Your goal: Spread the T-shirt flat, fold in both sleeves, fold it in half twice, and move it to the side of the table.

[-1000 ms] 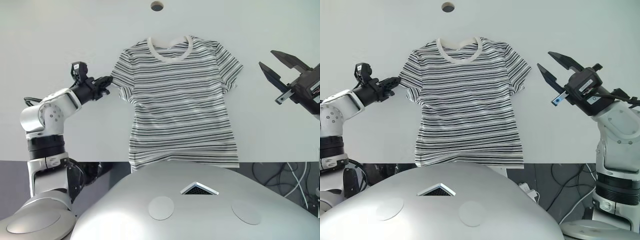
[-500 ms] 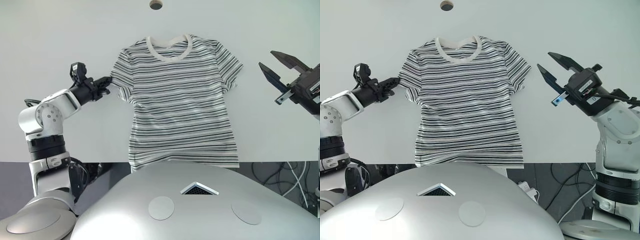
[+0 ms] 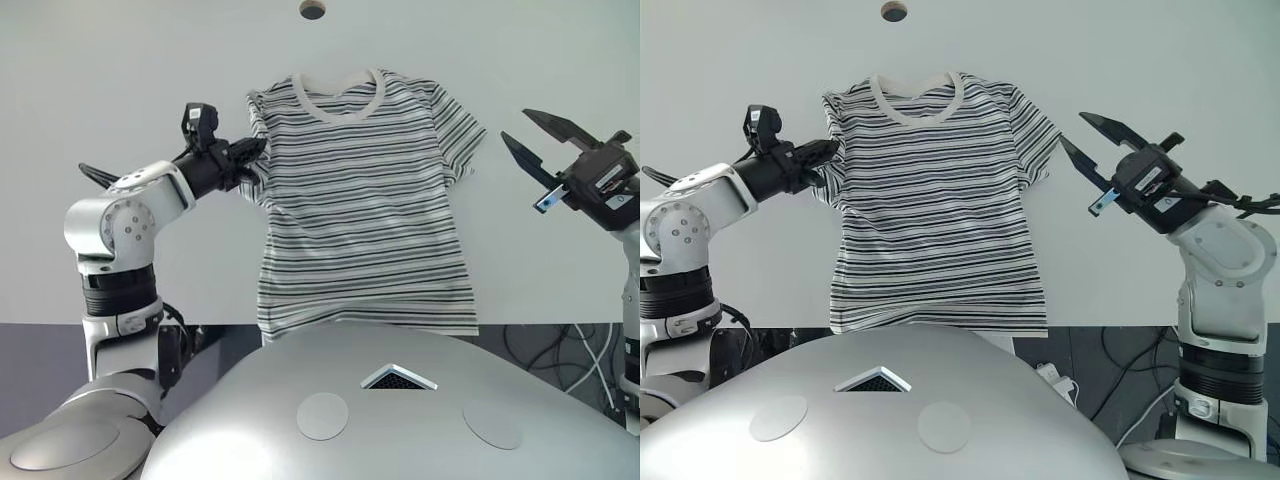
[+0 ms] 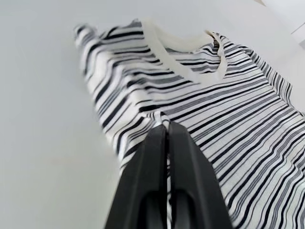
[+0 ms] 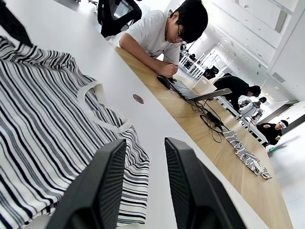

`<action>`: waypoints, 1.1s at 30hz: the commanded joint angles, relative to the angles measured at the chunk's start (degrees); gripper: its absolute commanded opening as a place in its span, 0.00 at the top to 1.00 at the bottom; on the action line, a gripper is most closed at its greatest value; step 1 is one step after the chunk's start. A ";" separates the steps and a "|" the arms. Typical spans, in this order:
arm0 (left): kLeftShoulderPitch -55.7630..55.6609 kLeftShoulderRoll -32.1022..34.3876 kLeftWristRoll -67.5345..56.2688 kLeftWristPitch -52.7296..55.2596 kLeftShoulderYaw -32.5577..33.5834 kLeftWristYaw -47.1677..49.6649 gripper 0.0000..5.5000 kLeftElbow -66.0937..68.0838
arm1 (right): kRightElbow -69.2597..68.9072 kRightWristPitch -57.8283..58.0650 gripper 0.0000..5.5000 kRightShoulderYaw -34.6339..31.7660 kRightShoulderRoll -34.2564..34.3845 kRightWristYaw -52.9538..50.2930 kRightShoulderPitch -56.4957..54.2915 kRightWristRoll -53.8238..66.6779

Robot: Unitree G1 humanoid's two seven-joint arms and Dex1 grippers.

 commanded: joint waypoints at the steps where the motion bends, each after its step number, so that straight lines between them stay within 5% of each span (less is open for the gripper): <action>1: -3.63 -1.99 2.05 1.78 -1.25 2.89 1.00 3.39 | 0.69 -0.88 0.72 0.92 0.27 -0.22 -0.45 -1.28; 20: -9.21 -7.86 9.07 -0.16 -5.81 6.56 1.00 10.30 | 2.98 -3.20 0.72 4.48 0.89 -0.72 -0.34 -5.03; 28: -9.28 -9.54 10.32 -1.13 -6.62 4.87 0.75 10.12 | 4.81 -4.56 0.72 6.38 1.13 -1.48 -0.19 -6.46; 33: -10.87 -14.36 7.35 -1.77 -1.89 5.50 0.68 10.35 | 5.69 -4.80 0.72 7.53 1.21 -1.69 -0.10 -7.53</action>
